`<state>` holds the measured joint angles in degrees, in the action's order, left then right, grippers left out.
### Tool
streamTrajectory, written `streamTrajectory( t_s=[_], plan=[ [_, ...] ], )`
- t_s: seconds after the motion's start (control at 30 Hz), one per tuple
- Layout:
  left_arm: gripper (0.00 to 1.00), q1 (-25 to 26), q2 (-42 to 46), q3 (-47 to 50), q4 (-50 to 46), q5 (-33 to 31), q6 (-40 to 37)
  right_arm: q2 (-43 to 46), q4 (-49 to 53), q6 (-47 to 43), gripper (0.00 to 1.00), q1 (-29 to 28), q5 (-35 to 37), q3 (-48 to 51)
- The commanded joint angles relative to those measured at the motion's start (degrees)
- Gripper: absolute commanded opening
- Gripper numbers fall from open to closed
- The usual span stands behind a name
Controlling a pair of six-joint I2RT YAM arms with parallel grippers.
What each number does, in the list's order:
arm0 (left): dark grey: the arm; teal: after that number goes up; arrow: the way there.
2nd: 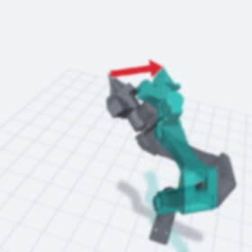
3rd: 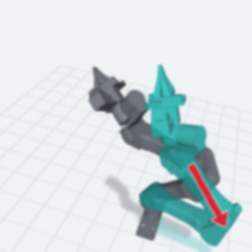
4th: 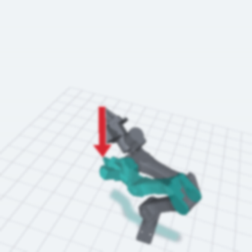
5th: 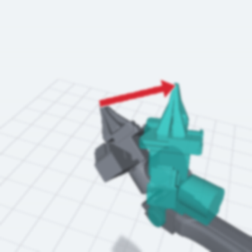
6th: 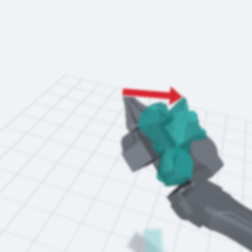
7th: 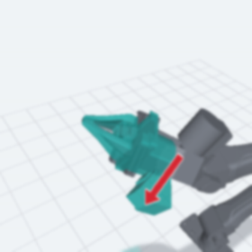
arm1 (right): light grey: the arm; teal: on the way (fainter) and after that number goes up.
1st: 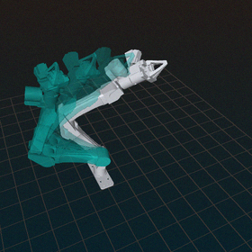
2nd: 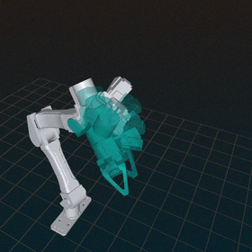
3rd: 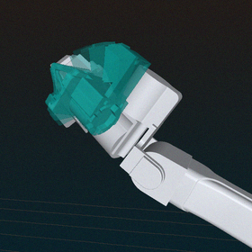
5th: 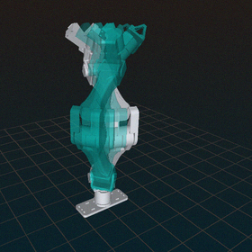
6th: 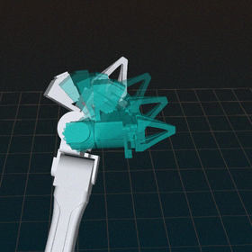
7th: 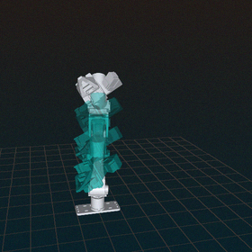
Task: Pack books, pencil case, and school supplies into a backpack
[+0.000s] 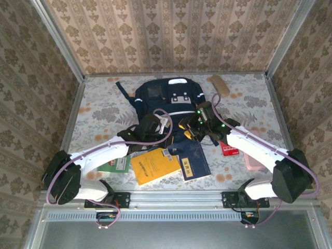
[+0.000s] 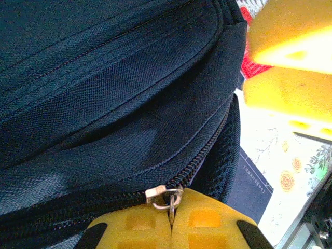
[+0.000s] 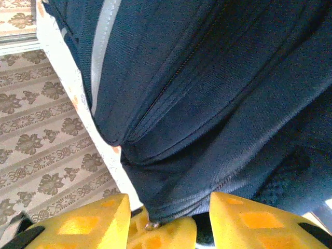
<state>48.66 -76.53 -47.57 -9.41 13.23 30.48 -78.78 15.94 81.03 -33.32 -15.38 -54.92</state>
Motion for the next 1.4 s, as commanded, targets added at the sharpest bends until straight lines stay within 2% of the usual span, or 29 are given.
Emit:
streamTrajectory(
  t_s=[0.0, 0.2, 0.3, 0.43, 0.5, 0.73, 0.9, 1.37],
  plan=[
    [0.0, 0.64, 2.75, -1.3, 2.99, -0.4, 0.09, -3.48, -2.69, 3.19, 0.46, -1.31, -0.24, -1.38],
    [0.0, 0.64, 2.62, -1.44, 3.17, -0.32, -0.16, -6.52, -1.65, 4.58, 0.45, -3.41, 2.3, -1.45],
    [0.0, 0.64, 2.19, -1.6, 3.56, 0.19, -0.16, -7.86, -2.05, 4.18, 0.37, -3.38, 2.79, -1.64],
    [0.0, 0.86, 1.91, -1.91, 3.48, 0.66, -0.38, -9.73, -3.02, 2.95, 0.18, -3.33, 3.49, -2.85],
    [0.0, 0.91, 2.22, -1.99, 2.71, 0.2, -0.68, -9.75, -2.12, 1.85, 0.01, -3.16, 5.34, -3.56],
    [0.0, -0.17, 5.61, -1.8, -4.6, -4.49, -1.73, -6.17, 3.1, -3.85, 0.0, -1.49, 10.41, -4.71],
    [0.0, -3.03, 8.13, -0.74, -7.82, -4.71, -1.68, -3.86, 5.45, -6.97, 0.0, -0.02, 11.35, -4.25],
    [0.0, -14.06, 9.2, 2.83, -6.82, 3.53, -0.32, 0.85, 8.54, -14.36, 0.0, 1.93, 12.84, -3.63]
  ],
)
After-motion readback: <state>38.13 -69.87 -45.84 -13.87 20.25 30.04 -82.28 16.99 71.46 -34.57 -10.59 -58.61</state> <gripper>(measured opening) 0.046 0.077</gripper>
